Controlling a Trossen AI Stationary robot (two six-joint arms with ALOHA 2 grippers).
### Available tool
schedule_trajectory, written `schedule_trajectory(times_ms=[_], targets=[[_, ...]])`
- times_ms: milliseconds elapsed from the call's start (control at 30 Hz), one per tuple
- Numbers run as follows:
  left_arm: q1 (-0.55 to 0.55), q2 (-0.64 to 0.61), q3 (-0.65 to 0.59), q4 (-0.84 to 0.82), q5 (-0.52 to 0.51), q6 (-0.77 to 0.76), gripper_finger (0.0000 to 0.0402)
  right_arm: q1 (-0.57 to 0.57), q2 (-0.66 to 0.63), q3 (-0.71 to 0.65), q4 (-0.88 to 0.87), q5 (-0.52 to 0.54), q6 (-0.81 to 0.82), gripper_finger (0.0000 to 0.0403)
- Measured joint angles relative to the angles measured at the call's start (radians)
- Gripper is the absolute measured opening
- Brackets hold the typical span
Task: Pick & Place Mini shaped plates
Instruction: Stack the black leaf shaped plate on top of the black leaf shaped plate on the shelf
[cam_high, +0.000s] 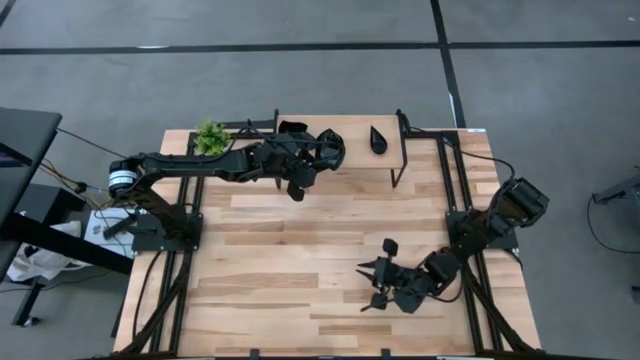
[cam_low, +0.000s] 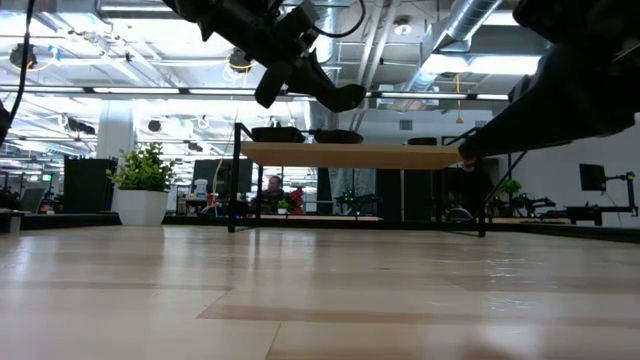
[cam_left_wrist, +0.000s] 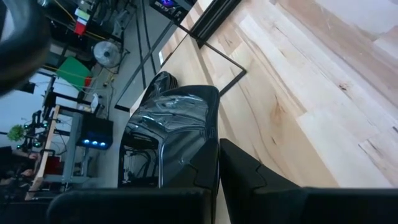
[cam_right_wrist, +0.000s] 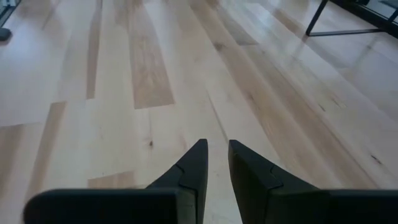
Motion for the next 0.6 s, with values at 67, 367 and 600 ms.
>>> schedule_trajectory(times_ms=[67, 367, 600], targets=[[0.0, 0.0, 0.0, 0.0, 0.0, 0.0, 0.0016, -0.007, 0.0, 0.0, 0.0, 0.0, 0.0, 0.0059], [0.0, 0.0, 0.0, -0.003, 0.0, -0.001, 0.0016, -0.007, 0.0, 0.0, 0.0, -0.003, 0.0, 0.0059], [0.0, 0.0, 0.0, -0.004, 0.0, -0.001, 0.0016, -0.008, 0.0, 0.0, 0.0, -0.003, 0.0, 0.0059]])
